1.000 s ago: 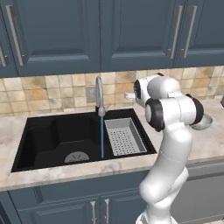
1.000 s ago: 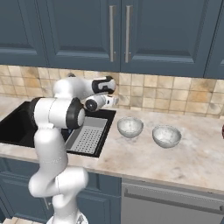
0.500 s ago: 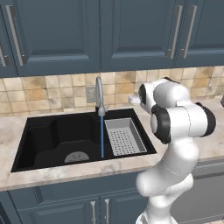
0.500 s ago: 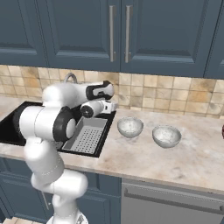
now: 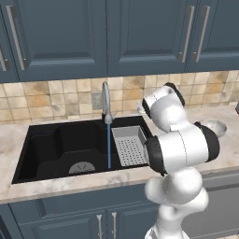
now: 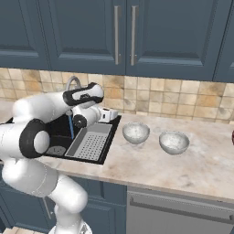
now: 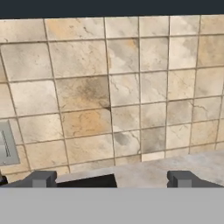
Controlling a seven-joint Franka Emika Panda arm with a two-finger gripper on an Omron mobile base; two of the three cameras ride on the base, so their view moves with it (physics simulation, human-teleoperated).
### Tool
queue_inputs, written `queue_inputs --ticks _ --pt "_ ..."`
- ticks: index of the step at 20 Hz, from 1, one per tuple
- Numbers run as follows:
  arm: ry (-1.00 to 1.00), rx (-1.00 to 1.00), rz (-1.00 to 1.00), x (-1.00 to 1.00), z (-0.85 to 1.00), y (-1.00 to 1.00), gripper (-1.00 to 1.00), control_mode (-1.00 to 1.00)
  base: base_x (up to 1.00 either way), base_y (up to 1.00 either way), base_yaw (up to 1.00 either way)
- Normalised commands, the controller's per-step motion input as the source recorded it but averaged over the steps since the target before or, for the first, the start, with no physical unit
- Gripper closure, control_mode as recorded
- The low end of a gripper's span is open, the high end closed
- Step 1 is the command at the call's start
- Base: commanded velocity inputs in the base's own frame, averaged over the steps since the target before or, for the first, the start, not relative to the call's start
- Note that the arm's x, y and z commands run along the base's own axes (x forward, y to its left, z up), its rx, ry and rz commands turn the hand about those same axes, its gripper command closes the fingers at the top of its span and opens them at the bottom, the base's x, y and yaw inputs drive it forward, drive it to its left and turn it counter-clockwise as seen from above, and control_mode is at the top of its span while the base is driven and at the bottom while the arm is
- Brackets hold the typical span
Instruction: Rinse each bowl for a few seconds and place them down in the sink or on the counter.
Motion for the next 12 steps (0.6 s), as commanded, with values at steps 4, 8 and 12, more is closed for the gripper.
queue_inputs --ticks 4,8,12 --pt "0.01 0.0 -0.02 -0.4 0.35 -0.18 -1.0 -1.0 0.0 0.0 0.0" --pt "0.0 0.0 -0.02 -0.4 0.36 -0.18 -1.0 -1.0 0.0 0.0 0.0" --pt "0.0 0.0 -0.03 -0.38 0.34 -0.15 -1.0 -1.0 0.0 0.0 0.0"
